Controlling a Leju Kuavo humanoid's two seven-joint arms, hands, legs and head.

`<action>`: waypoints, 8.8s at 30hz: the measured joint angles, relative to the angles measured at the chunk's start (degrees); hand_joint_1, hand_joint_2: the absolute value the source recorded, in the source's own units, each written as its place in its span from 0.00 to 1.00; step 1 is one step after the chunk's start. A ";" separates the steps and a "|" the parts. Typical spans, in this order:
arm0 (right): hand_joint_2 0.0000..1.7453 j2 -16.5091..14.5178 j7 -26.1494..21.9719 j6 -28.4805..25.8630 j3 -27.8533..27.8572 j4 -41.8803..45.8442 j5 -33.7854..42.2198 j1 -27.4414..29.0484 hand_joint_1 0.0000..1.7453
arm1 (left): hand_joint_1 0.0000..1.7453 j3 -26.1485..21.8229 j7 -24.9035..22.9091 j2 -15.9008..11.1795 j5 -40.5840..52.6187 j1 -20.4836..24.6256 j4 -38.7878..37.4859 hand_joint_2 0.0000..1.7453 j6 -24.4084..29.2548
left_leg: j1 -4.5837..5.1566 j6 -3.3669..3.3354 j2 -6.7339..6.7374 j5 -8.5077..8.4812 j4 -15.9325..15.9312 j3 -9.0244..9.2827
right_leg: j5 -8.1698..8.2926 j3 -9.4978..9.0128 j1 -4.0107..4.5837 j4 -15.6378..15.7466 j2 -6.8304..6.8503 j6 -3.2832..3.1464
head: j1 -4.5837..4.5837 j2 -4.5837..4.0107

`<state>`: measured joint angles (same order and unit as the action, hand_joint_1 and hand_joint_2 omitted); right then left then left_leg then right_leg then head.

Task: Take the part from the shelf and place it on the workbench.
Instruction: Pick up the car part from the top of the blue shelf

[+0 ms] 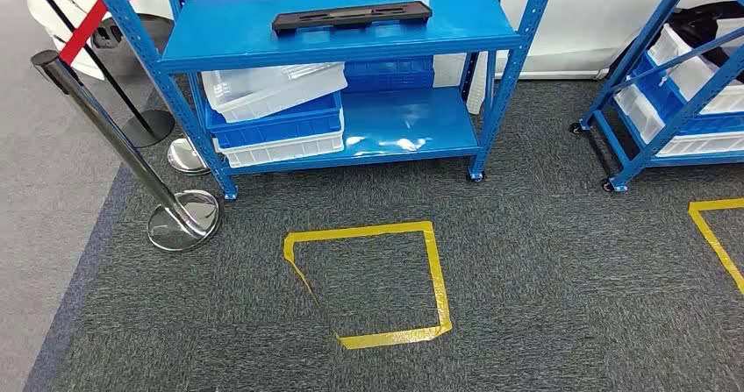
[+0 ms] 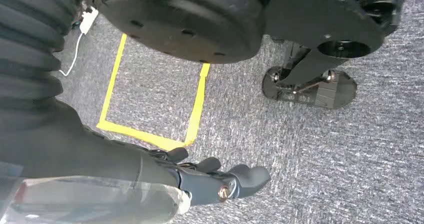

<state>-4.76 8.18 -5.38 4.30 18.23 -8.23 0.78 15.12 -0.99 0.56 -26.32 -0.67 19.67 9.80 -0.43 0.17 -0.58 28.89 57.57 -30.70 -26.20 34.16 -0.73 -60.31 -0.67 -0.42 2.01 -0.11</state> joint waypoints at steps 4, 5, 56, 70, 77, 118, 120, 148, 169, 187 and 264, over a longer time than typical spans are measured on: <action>0.00 -1.01 0.24 -0.57 0.86 -0.97 -1.34 -1.09 0.00 | 0.00 2.00 0.76 0.05 -5.55 1.13 -0.77 0.00 2.46 | 0.00 0.00 0.00 0.00 0.00 0.00 | 0.00 0.00 0.00 0.00 0.00 0.00 | 0.00 0.00; 0.00 -1.35 0.15 -0.74 1.21 -1.27 -1.66 -1.42 0.00 | 0.00 2.52 1.05 0.09 -7.44 1.49 -1.03 0.00 3.19 | 0.00 0.00 0.00 0.00 0.00 0.00 | 0.00 0.00 0.00 0.00 0.00 0.00 | 0.00 0.00; 0.00 14.84 -21.01 -11.42 -24.59 85.20 19.04 -10.22 0.00 | 0.00 17.83 15.80 -2.56 -25.83 5.77 -6.77 0.00 5.60 | 0.04 -0.07 -0.02 -0.21 0.17 0.18 | 0.20 -0.07 -0.04 0.10 0.02 0.10 | -0.01 0.00; 0.00 17.71 -18.38 -12.94 -28.73 95.85 18.57 -9.15 0.00 | 0.00 19.26 15.55 -2.73 -25.42 5.77 -6.80 0.00 4.71 | 0.02 -0.07 -0.02 -0.20 0.17 0.18 | 0.20 -0.06 -0.01 0.11 0.02 0.10 | -0.01 0.00; 0.00 18.49 -17.77 -13.46 -29.80 97.33 18.57 -9.08 0.00 | 0.00 19.59 15.04 -2.90 -25.76 5.77 -6.94 0.00 4.67 | 0.02 -0.07 -0.01 -0.20 0.17 0.17 | 0.20 -0.07 -0.01 0.11 0.02 0.10 | -0.01 0.00; 1.00 19.74 -17.70 -18.61 -32.08 98.77 18.16 -8.86 0.00 | 0.00 20.65 14.49 -3.50 -25.90 5.80 -7.28 0.00 4.60 | -1.29 -0.75 -0.51 1.70 -1.08 2.76 | 1.09 2.04 -0.92 -0.39 -0.17 0.50 | -0.47 0.00; 1.00 19.74 -17.70 -19.75 -32.08 98.59 17.22 -8.80 0.00 | 0.00 20.67 14.67 -3.48 -25.98 5.79 -7.28 0.00 4.54 | -1.22 -0.73 -0.52 1.91 -0.70 2.49 | 1.19 2.04 -1.14 -0.39 -0.12 0.55 | -0.37 0.00; 0.00 20.40 -17.50 -15.41 -32.97 99.49 12.56 -9.27 0.00 | 0.00 22.08 14.62 -3.30 -24.87 5.76 -7.45 0.00 3.72 | -0.27 -0.83 0.26 3.25 11.10 -5.51 | -0.29 1.63 0.73 -2.01 0.16 -1.13 | -0.51 0.00; 0.00 21.07 -15.86 -16.25 -33.04 99.61 12.67 -8.20 0.00 | 0.00 22.68 15.14 -3.13 -25.28 5.96 -7.56 0.00 2.75 | 0.28 -0.53 0.26 1.47 0.88 0.50 | 0.48 1.62 -0.37 -0.79 0.25 0.56 | -0.93 0.00; 0.00 21.43 -14.68 -16.09 -33.27 99.58 9.12 -8.32 0.00 | 0.00 23.72 14.97 -3.05 -24.96 5.75 -7.63 0.00 2.20 | 0.16 -2.24 0.27 -2.70 0.73 -3.39 | -4.59 -1.31 -0.05 -3.02 0.36 1.58 | -0.63 0.00; 0.00 22.50 -15.18 -12.80 -34.95 98.34 9.26 -8.13 0.00 | 0.00 28.23 13.69 -3.85 -23.07 6.15 -7.63 0.00 -0.32 | 0.00 0.01 0.25 3.63 6.45 -0.19 | 1.29 0.51 0.20 1.08 0.46 -1.05 | -0.45 0.01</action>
<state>17.74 -7.00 -18.18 -30.65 116.56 1.03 -7.34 43.35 12.69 -3.30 -49.39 5.48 12.04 9.47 -0.43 0.18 -0.34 32.52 64.01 -30.88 -24.90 34.67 -0.53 -59.23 -0.21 -1.46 1.56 -0.10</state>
